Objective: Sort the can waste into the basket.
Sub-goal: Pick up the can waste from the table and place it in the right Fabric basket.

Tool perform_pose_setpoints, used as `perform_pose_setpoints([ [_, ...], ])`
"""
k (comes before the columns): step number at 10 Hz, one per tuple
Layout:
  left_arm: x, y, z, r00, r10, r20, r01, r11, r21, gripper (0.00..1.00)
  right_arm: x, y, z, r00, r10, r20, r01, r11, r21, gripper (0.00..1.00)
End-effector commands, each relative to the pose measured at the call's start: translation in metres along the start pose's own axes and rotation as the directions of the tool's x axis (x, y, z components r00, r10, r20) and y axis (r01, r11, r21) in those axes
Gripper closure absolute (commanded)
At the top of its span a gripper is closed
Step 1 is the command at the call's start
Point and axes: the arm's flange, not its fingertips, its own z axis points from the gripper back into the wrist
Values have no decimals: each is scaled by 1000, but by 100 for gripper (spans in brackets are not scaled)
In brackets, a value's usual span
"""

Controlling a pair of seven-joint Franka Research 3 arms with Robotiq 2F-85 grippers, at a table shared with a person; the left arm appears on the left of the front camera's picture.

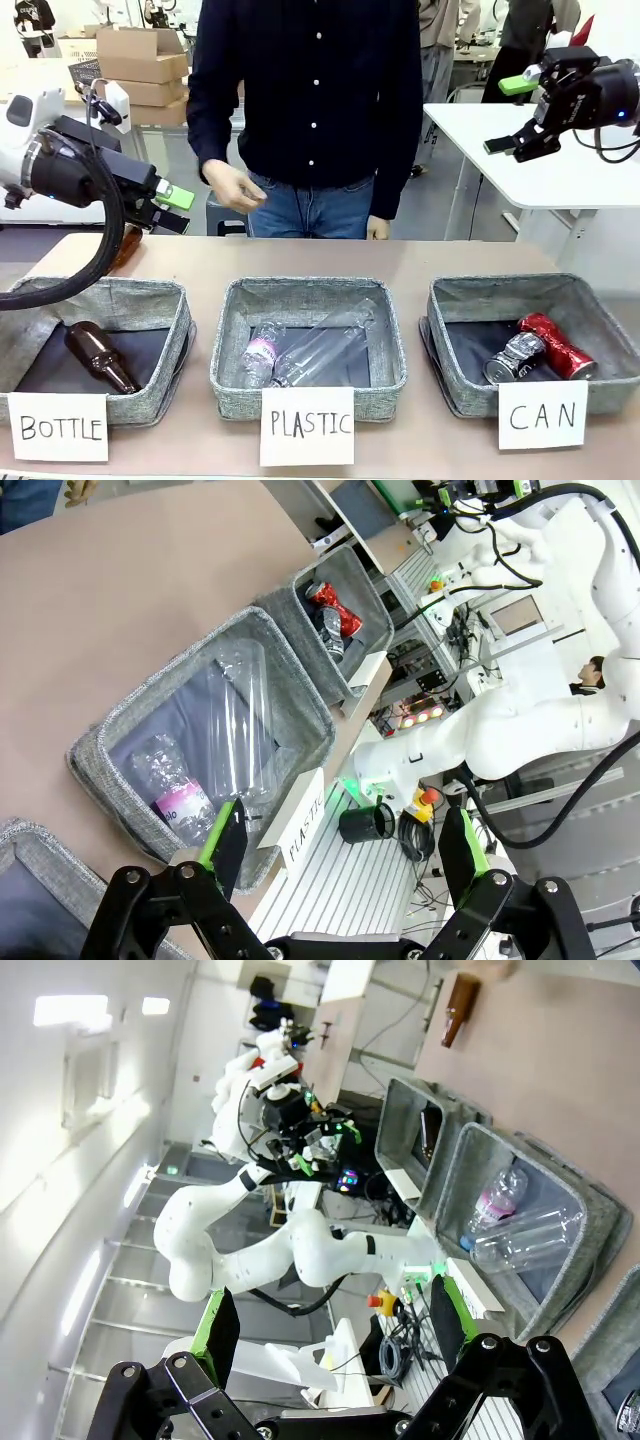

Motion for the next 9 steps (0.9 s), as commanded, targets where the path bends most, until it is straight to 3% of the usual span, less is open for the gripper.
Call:
perform_pose_setpoints([
  [1, 2, -1, 2, 1000, 2, 20, -2, 1000, -7, 0, 1, 0, 1, 1000, 23, -5, -23, 1000, 6, 0],
  [9, 2, -1, 2, 1000, 2, 20, -2, 1000, -7, 0, 1, 0, 1, 1000, 23, -5, -23, 1000, 6, 0],
])
